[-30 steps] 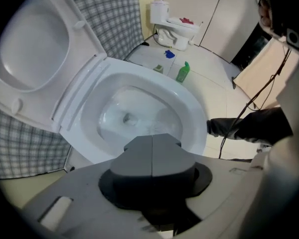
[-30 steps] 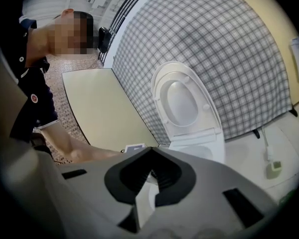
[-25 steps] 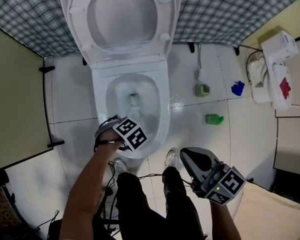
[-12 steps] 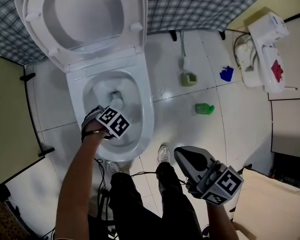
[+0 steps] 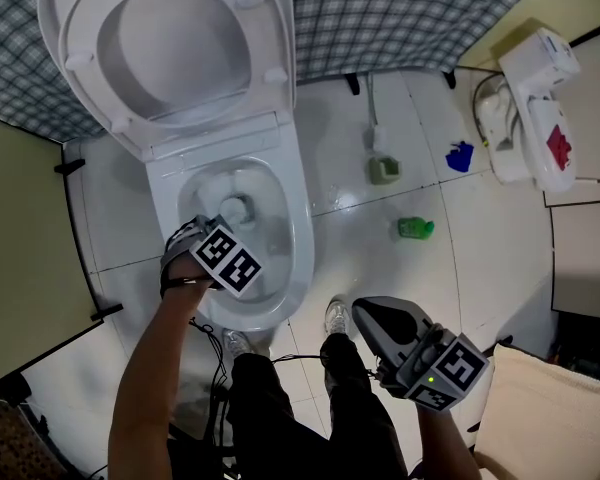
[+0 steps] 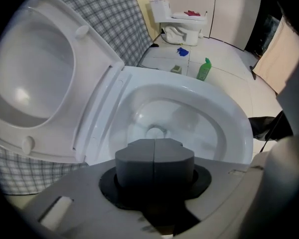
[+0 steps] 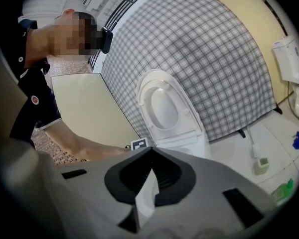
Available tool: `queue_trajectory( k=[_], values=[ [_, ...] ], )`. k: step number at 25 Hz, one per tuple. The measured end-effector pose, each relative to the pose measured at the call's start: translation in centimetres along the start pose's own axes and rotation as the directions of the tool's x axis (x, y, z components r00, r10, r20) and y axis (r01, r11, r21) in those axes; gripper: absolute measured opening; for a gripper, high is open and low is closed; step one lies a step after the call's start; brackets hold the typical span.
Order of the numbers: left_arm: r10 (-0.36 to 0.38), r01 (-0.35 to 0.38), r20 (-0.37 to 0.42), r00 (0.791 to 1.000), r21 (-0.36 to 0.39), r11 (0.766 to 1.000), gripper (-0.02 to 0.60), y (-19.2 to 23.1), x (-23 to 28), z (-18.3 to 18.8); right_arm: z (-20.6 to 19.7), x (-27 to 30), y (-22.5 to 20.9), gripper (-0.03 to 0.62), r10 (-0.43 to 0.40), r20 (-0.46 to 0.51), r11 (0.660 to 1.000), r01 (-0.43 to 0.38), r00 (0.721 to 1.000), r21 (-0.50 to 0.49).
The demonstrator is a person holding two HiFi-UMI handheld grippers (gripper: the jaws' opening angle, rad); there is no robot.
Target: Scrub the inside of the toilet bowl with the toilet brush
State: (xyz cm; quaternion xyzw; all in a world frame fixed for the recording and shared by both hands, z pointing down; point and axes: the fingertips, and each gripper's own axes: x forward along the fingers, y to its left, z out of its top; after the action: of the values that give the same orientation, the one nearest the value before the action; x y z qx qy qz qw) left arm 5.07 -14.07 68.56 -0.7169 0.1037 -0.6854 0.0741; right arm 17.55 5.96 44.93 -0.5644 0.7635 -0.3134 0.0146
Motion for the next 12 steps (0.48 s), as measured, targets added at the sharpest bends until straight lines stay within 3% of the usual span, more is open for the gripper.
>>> queue_trajectory(
  k=[5, 12],
  values=[
    [0.009, -0.008, 0.03, 0.999, -0.023, 1.0, 0.158, 0.7, 2.7, 1.3, -1.2, -0.2, -1.0, 0.0, -0.022, -0.026, 1.0, 0.022, 0.999, 0.008],
    [0.03, -0.03, -0.006, 1.0, 0.028, 0.999, 0.158, -0.6, 6.5, 1.4, -2.5, -1.4, -3.0, 0.0, -0.069, -0.032, 0.997, 0.07, 0.997, 0.019]
  ],
)
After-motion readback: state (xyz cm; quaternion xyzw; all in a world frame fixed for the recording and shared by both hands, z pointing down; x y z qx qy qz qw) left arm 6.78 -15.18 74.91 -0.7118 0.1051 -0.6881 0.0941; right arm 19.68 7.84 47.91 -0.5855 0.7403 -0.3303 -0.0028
